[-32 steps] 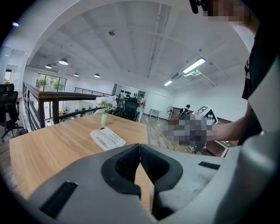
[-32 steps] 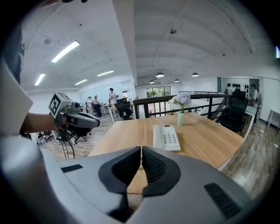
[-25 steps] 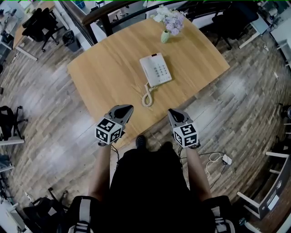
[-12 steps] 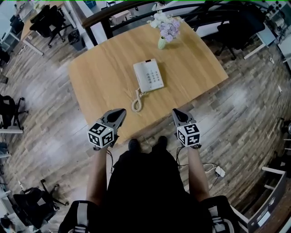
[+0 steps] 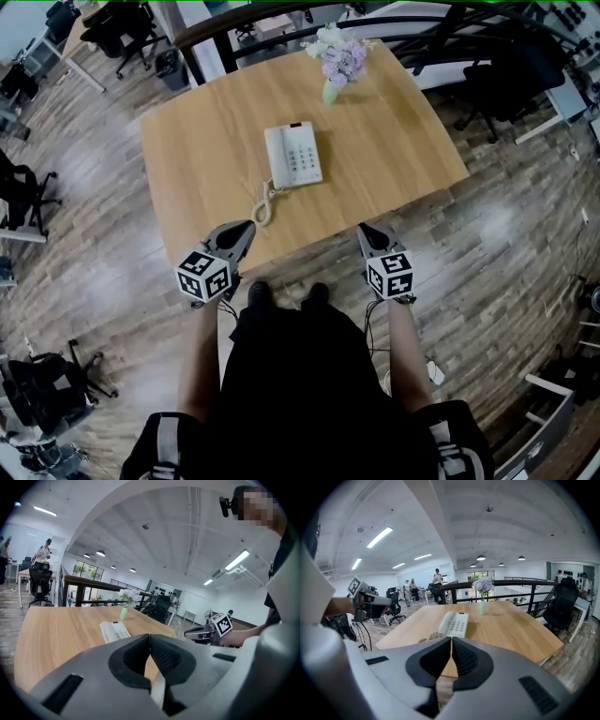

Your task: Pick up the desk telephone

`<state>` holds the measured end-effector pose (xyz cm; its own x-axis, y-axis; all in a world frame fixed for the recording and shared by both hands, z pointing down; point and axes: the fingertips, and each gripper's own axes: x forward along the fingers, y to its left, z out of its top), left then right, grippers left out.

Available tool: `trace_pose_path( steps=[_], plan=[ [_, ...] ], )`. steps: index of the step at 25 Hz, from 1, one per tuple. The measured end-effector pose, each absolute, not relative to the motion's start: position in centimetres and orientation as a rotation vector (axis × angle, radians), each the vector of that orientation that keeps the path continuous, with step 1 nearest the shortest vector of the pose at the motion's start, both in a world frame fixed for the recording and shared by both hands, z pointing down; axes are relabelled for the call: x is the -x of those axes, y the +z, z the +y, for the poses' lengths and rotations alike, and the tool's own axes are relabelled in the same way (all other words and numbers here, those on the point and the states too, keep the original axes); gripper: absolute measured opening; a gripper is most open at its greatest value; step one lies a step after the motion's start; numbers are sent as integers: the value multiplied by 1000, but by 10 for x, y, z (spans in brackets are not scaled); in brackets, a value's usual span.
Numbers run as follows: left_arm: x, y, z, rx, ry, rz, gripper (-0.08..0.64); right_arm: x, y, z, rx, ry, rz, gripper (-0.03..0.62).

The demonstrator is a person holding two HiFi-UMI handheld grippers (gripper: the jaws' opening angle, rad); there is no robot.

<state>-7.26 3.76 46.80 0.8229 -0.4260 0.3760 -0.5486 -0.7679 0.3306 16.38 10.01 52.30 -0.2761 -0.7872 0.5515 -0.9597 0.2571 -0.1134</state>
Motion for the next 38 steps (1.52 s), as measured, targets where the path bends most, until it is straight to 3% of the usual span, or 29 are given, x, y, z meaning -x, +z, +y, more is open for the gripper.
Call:
trace_pose_path(
  steps=[17,38],
  plan=[
    [27,471,50,-2536,356,-827,21,-220,518,93,-1510,557,-2200,26],
    [45,487,3,-2474,347,-829,21,-184,528,54,-1410,580,-2201,26]
  ],
)
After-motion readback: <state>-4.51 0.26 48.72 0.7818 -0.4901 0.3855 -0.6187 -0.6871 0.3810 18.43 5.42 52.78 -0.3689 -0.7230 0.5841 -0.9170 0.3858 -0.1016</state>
